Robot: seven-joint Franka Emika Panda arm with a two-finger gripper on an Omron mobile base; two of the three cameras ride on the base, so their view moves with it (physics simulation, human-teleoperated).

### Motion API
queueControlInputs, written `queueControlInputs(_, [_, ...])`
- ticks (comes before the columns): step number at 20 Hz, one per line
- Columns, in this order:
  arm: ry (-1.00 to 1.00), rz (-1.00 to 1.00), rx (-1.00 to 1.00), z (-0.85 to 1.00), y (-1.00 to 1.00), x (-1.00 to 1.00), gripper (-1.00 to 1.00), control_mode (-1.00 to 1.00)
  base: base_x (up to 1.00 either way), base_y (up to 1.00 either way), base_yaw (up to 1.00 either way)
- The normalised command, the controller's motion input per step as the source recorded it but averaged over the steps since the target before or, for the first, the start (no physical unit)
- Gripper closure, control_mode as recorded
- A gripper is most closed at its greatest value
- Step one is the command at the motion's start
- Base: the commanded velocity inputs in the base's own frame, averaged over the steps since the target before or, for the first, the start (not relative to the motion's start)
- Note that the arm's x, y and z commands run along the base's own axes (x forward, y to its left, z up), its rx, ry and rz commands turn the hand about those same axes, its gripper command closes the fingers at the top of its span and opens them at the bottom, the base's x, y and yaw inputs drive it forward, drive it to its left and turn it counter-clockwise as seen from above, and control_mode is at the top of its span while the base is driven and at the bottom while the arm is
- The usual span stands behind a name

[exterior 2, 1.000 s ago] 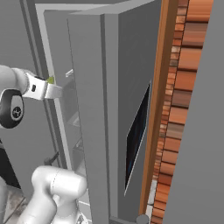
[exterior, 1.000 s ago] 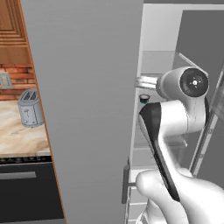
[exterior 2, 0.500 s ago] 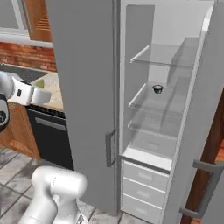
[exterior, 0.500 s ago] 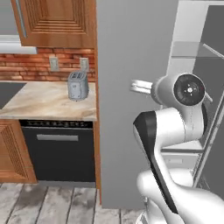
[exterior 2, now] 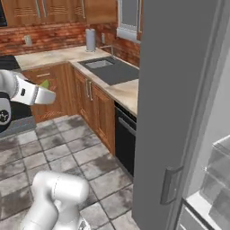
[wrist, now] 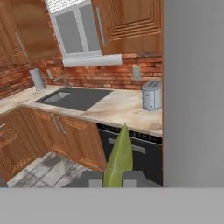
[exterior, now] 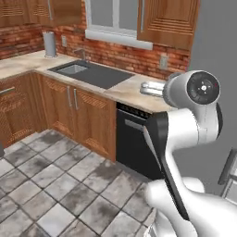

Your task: Take the lemon wedge from the fridge and place it on the plate with fish on the dining counter.

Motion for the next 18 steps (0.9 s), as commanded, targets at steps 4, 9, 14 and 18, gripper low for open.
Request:
queueControlInputs(4, [0.0, 0.0, 0.0, 0.0, 0.0, 0.0, 1.0, 1.0, 0.0, 0.14, 0.94])
queueControlInputs(9, [0.0, 0.0, 0.0, 0.0, 0.0, 0.0, 1.0, 1.0, 0.0, 0.15, 0.95])
queueControlInputs(14, [0.0, 0.0, 0.0, 0.0, 0.0, 0.0, 1.0, 1.0, 0.0, 0.19, 0.96])
queueControlInputs(18, [0.0, 0.0, 0.0, 0.0, 0.0, 0.0, 1.0, 1.0, 0.0, 0.21, 0.95])
